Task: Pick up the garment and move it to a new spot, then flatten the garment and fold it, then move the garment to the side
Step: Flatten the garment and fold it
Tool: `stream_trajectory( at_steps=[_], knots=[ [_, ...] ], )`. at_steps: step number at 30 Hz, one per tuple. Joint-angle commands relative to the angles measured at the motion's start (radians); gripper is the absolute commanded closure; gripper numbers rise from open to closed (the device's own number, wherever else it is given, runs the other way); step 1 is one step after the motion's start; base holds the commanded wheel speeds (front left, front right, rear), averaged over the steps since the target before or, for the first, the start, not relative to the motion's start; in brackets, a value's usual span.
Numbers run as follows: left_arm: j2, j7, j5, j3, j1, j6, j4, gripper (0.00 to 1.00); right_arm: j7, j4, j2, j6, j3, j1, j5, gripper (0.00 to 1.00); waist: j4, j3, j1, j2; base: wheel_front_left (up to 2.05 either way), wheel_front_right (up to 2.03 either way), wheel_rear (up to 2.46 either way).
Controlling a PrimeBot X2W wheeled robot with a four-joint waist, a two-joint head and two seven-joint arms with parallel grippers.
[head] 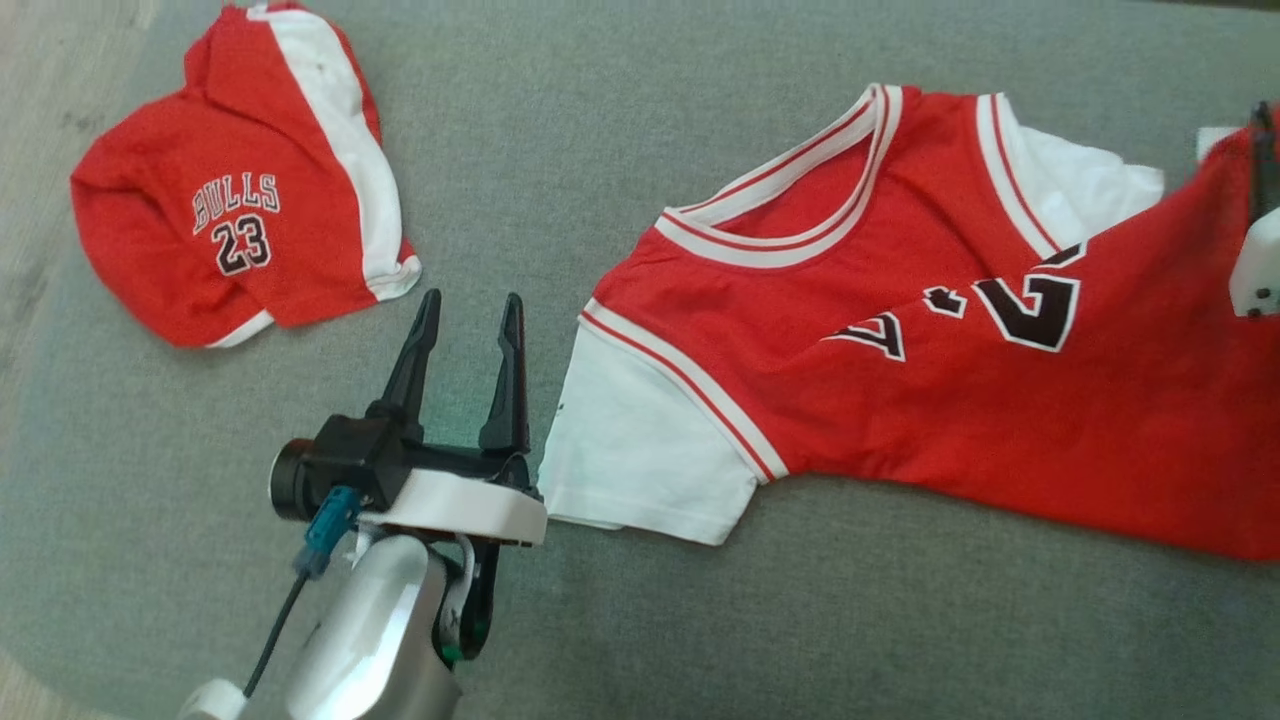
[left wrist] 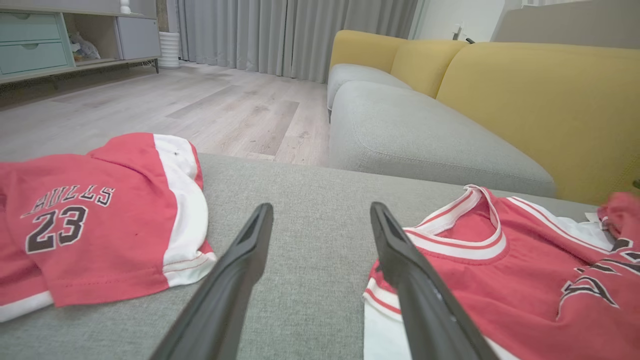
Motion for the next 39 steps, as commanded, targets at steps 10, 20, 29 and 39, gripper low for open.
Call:
stream_trajectory(
  at_steps=[10, 20, 29, 39],
  knots=[
    [0.008, -0.005, 0.009, 0.057, 0.014, 0.003, -0.021, 0.00, -0.182, -0.086, 0.120, -0.001, -0.084, 0.037, 0.098, 0.00, -0.089, -0.122, -0.0001, 0.0000, 0.00, 0.00, 0.00],
    [0.008, -0.005, 0.015, 0.091, 0.077, 0.001, -0.017, 0.00, -0.191, -0.502, 0.303, -0.001, -0.031, 0.399, 0.261, 0.00, -0.183, -0.208, -0.0001, 0.0000, 0.00, 0.00, 0.00],
    [0.008, -0.005, 0.021, 0.093, 0.103, -0.007, -0.013, 0.00, -0.191, -0.629, 0.317, -0.001, 0.084, 0.686, 0.380, 0.00, -0.210, -0.221, -0.0001, 0.0000, 0.00, 0.00, 0.00],
    [0.008, -0.005, 0.031, 0.088, 0.090, -0.014, -0.011, 0.00, -0.169, -0.526, 0.317, -0.001, 0.005, 0.653, 0.350, 0.00, -0.199, -0.192, -0.0001, 0.0000, 0.00, 0.00, 0.00]
  ],
)
